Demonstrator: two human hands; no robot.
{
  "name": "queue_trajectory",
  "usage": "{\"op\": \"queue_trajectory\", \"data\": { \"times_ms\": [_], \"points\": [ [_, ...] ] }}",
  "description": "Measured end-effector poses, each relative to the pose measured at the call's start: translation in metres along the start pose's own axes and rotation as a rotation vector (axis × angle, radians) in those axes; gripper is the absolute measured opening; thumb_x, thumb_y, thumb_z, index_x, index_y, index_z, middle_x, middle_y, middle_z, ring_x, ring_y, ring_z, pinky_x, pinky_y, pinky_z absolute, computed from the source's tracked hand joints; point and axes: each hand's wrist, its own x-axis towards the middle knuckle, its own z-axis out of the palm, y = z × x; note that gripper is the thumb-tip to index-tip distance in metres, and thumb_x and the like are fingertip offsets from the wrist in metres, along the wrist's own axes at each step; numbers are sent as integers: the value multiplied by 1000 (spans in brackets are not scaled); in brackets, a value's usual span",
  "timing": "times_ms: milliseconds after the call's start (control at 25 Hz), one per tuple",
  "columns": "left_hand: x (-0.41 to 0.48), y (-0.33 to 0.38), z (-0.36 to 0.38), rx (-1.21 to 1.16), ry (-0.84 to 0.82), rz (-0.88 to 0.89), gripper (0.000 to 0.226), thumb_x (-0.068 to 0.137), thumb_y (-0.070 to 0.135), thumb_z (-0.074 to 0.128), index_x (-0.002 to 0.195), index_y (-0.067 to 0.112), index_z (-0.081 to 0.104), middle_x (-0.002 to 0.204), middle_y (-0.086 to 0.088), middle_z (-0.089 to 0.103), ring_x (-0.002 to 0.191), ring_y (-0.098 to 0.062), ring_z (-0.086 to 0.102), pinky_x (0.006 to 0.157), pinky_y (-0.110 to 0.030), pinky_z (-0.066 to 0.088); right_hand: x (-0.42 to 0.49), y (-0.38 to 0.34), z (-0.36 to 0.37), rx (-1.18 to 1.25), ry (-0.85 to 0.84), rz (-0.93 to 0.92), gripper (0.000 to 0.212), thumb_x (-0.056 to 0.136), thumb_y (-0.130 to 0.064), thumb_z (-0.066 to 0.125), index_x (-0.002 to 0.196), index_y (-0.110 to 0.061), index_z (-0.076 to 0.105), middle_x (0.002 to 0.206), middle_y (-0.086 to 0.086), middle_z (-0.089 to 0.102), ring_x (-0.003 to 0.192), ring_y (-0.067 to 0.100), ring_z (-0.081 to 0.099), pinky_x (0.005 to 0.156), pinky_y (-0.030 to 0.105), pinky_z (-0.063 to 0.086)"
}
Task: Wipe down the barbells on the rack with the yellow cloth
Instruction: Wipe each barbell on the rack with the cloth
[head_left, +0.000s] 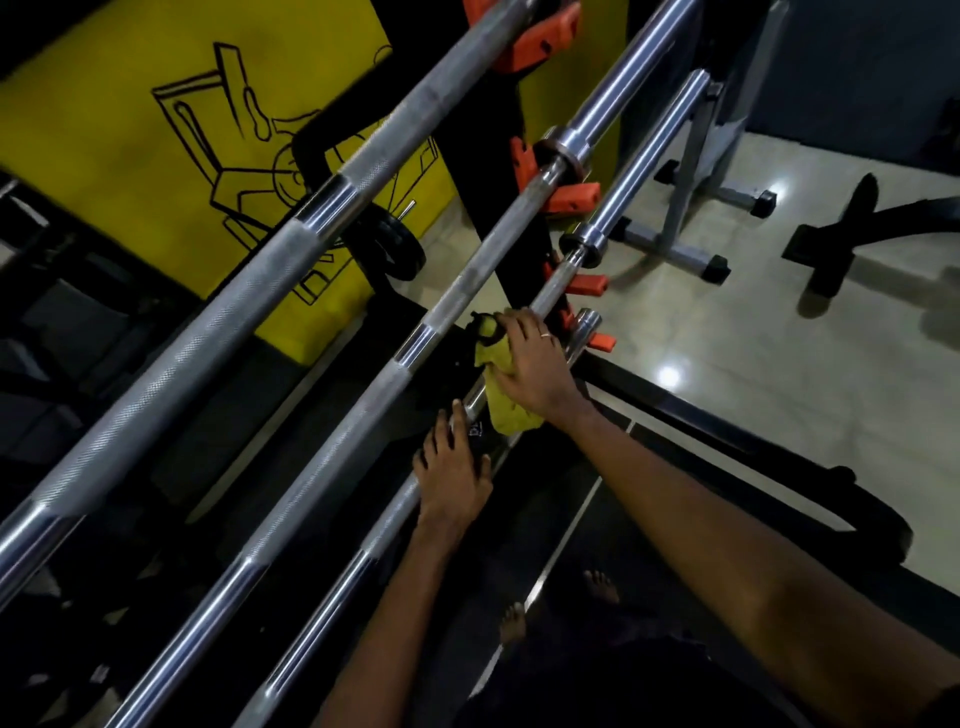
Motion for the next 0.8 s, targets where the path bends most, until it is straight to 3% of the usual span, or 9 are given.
{"op": "queue_trajectory", "data": {
  "times_ms": [80, 240, 320, 360, 400, 440, 520, 640, 800],
  "points": [
    [9, 4, -3, -17, -10, 6, 93, 86, 37, 56, 155, 22, -3, 159, -10, 20, 138, -33, 29, 108, -54, 26, 11, 10, -12, 6, 55, 46, 71, 86, -44, 68, 146, -17, 42, 147, 14, 38, 132, 34, 42, 105, 50, 44],
    [14, 10, -4, -21, -22, -13, 93, 86, 40, 54, 155, 22, -6, 157, -11, 22, 138, -34, 29, 108, -55, 27, 43, 6, -17, 142, 172, 412, 88, 82, -38, 77, 154, -22, 29, 148, 14, 38, 115, 32, 56, 93, 42, 51],
    [19, 12, -3, -12, -12, 1, 92, 87, 41, 53, 155, 20, -5, 156, -12, 25, 137, -35, 32, 106, -54, 29, 40, -3, -18, 319, 270, 564, 89, 82, -35, 78, 152, -13, 29, 143, 10, 46, 123, 30, 52, 103, 38, 41],
    [23, 12, -3, -1, -5, 16, 91, 88, 41, 53, 155, 20, -4, 156, -12, 26, 135, -35, 34, 105, -54, 31, 32, -7, -17, 404, 304, 615, 83, 85, -33, 76, 150, -9, 32, 144, 11, 46, 129, 29, 47, 95, 32, 35],
    [29, 13, -4, 2, -6, 29, 90, 88, 40, 53, 155, 21, -3, 155, -11, 27, 133, -34, 36, 104, -53, 33, 25, -8, -17, 499, 314, 658, 76, 89, -31, 73, 149, -7, 32, 149, 12, 42, 135, 30, 41, 106, 56, 39],
    [36, 14, -5, -10, -16, 40, 89, 89, 40, 53, 155, 22, -3, 156, -10, 28, 132, -34, 38, 103, -53, 34, 21, -7, -14, 591, 297, 705, 72, 93, -31, 68, 149, -6, 31, 155, 13, 35, 139, 30, 35, 111, 40, 35],
    [47, 15, -8, -43, -27, 70, 87, 90, 38, 52, 155, 25, -4, 156, -8, 27, 132, -34, 39, 103, -54, 36, 26, -6, -15, 676, 293, 774, 67, 96, -32, 64, 147, -7, 30, 155, 14, 33, 140, 31, 35, 108, 40, 37],
    [61, 22, -12, -70, -19, 155, 87, 89, 36, 51, 155, 26, -6, 158, -5, 23, 134, -34, 37, 102, -55, 37, 60, 4, -25, 650, 337, 907, 66, 91, -33, 66, 142, -5, 34, 142, 21, 46, 139, 37, 34, 118, 44, 26],
    [77, 34, -16, -58, -22, 263, 93, 83, 37, 53, 156, 19, -1, 161, -6, 17, 137, -34, 33, 103, -54, 36, 65, 24, -37, 577, 146, 851, 81, 85, -47, 66, 141, -4, 25, 138, 20, 53, 132, 40, 47, 113, 51, 35]
  ]
}}
